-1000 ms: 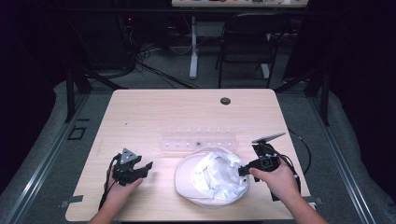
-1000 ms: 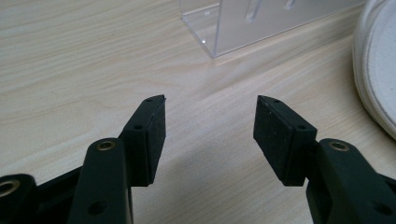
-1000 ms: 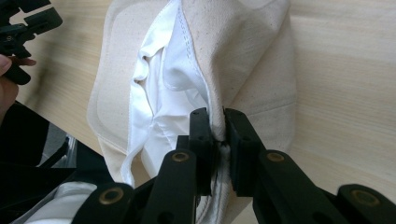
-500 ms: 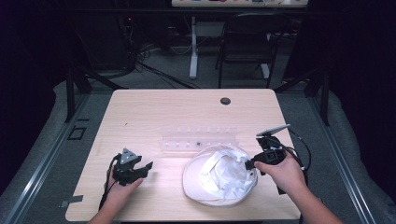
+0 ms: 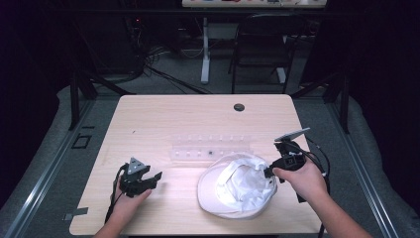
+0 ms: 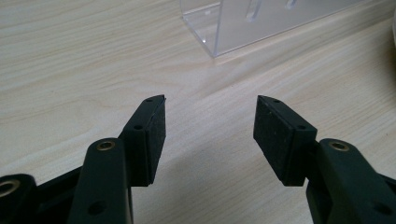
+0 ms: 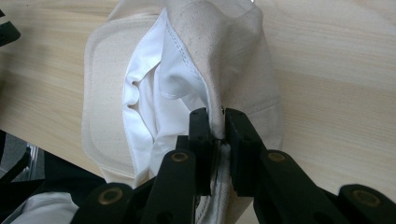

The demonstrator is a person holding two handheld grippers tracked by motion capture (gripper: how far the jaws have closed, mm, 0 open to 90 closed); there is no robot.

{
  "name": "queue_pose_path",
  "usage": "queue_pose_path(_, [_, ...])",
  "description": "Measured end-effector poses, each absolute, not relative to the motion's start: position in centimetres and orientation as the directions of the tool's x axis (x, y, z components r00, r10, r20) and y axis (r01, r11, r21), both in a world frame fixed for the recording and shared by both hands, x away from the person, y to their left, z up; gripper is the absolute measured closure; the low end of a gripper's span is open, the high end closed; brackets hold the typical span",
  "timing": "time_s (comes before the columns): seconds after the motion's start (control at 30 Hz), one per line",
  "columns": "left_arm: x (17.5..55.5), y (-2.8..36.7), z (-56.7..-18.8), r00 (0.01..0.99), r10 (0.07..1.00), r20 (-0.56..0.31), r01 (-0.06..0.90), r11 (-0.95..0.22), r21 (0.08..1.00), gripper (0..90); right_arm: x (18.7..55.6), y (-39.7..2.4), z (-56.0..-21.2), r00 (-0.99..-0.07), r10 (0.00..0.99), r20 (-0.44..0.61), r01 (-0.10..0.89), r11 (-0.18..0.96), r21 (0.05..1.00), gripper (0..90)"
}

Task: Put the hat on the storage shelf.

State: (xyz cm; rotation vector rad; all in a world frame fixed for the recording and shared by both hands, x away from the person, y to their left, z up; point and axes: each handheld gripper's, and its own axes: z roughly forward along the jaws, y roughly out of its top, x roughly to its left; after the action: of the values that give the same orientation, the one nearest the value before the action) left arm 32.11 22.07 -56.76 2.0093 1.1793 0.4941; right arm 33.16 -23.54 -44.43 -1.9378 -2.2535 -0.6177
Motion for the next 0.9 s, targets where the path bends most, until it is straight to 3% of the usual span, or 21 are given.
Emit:
queue_pose_path(0.33, [32.1, 22.0, -56.8, 0.500, 0.865, -0.040, 0.580, -0.300, 0.757, 44.1, 33.4, -23.4, -44.0, -0.128, 0.945, 0.302, 0.979, 0.072, 0.190, 81.5])
queue_pose_path(0.9, [32.1, 22.1, -56.8, 0.502, 0.864, -0.037, 0.581, -0.305, 0.755, 44.1, 34.4, -21.7, -41.4, -0.139, 0.973, 0.186, 0.986, 0.120, 0.113, 81.7])
